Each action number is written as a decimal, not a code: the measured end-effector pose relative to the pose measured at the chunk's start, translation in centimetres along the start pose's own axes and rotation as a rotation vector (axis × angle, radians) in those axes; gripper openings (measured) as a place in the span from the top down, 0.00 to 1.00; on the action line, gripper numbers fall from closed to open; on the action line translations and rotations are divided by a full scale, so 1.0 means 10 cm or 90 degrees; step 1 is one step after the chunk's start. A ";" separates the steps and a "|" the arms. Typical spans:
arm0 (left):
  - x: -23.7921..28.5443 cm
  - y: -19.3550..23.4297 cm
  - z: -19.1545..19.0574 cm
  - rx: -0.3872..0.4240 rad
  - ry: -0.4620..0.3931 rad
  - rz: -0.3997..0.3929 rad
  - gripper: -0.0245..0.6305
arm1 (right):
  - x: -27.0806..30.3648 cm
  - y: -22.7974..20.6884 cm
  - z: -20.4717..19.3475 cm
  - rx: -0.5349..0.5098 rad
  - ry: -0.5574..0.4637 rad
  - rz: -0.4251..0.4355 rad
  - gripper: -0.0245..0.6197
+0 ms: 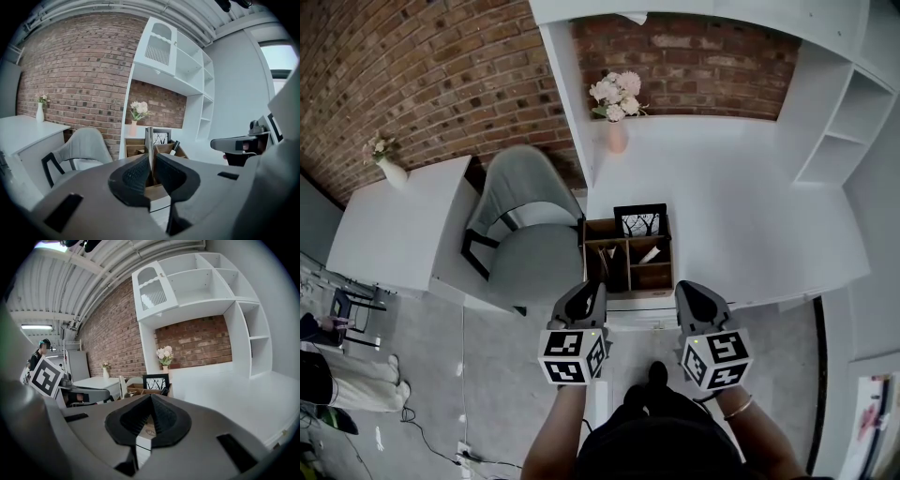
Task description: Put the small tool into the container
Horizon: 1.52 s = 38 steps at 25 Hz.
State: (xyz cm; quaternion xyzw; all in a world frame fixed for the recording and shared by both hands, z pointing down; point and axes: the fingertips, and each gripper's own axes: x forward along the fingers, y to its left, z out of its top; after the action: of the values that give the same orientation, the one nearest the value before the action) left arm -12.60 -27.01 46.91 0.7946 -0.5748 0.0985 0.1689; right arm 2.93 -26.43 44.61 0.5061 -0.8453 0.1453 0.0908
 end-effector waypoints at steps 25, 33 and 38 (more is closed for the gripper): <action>-0.56 -0.07 0.16 0.015 -0.059 -0.013 0.95 | -0.35 0.30 0.11 -0.030 -0.041 -0.001 0.96; -0.64 -0.06 0.14 0.015 -0.061 -0.020 0.95 | -0.43 0.36 0.12 -0.034 -0.050 -0.011 0.96; -0.68 -0.06 0.13 0.016 -0.062 -0.024 0.95 | -0.46 0.38 0.10 -0.032 -0.052 -0.013 0.96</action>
State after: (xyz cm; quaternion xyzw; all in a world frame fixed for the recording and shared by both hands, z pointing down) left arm -14.23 -21.33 43.25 0.8110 -0.5662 0.0639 0.1329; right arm 1.68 -21.29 41.68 0.5178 -0.8464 0.1026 0.0701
